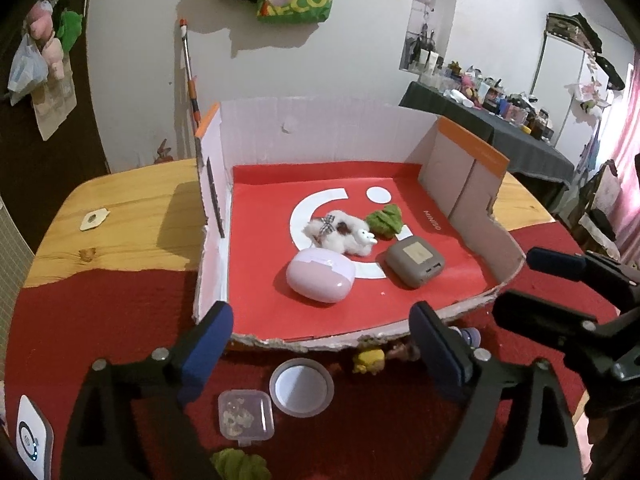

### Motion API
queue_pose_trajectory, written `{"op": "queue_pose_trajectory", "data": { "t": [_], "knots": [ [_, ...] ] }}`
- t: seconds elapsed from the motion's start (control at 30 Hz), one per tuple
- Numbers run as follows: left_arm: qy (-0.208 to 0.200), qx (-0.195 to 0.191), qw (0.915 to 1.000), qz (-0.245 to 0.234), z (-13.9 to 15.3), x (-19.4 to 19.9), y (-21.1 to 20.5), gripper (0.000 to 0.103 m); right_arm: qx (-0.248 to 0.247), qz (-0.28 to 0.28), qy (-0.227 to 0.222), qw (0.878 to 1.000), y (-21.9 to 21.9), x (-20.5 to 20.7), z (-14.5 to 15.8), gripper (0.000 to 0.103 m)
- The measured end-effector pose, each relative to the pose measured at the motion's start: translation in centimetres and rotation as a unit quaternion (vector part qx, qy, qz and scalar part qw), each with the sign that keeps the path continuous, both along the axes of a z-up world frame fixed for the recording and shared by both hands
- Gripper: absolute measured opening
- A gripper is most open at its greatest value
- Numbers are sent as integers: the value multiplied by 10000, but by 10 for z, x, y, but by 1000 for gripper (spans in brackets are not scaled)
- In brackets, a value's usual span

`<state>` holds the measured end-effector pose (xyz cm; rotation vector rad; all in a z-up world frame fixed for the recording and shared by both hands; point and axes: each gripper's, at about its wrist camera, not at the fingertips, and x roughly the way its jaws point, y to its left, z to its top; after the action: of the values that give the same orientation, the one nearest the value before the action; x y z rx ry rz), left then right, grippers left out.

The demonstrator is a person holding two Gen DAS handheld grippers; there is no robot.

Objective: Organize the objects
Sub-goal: 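Withdraw both open tools from the box toward the items on the mat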

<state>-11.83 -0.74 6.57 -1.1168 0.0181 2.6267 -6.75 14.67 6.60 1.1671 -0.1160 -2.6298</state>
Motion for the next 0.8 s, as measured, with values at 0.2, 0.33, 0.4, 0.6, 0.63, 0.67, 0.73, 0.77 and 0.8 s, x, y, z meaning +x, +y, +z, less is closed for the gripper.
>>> {"op": "queue_pose_trajectory", "data": {
  "t": [0.2, 0.33, 0.4, 0.6, 0.63, 0.67, 0.73, 0.77, 0.8],
  "knots": [
    [49, 90, 9999, 42, 1, 10, -7, 101, -44, -62, 128, 9999, 2, 12, 3, 103],
    [-11, 169, 9998, 87, -1, 16, -13, 101, -89, -64, 220, 9997, 3, 21, 7, 103],
    [-56, 212, 9997, 108, -3, 18, -15, 103, -75, -68, 278, 9996, 2, 26, 9, 103],
    [-150, 273, 9995, 94, -7, 29, -18, 103, -94, -96, 391, 9991, 3, 39, 12, 103],
    [-163, 277, 9994, 81, -8, 31, -18, 103, -102, -101, 392, 9991, 3, 41, 12, 103],
    [-168, 281, 9994, 74, -8, 33, -18, 103, -98, -106, 393, 9991, 3, 43, 11, 103],
    [-183, 288, 9994, 61, -10, 37, -18, 103, -88, -112, 380, 9992, 2, 45, 9, 103],
    [-184, 294, 9994, 60, -10, 38, -18, 103, -78, -121, 375, 9992, 2, 47, 7, 103],
    [-189, 299, 9994, 54, -11, 41, -18, 103, -72, -128, 371, 9992, 2, 48, 6, 103]
  ]
}}
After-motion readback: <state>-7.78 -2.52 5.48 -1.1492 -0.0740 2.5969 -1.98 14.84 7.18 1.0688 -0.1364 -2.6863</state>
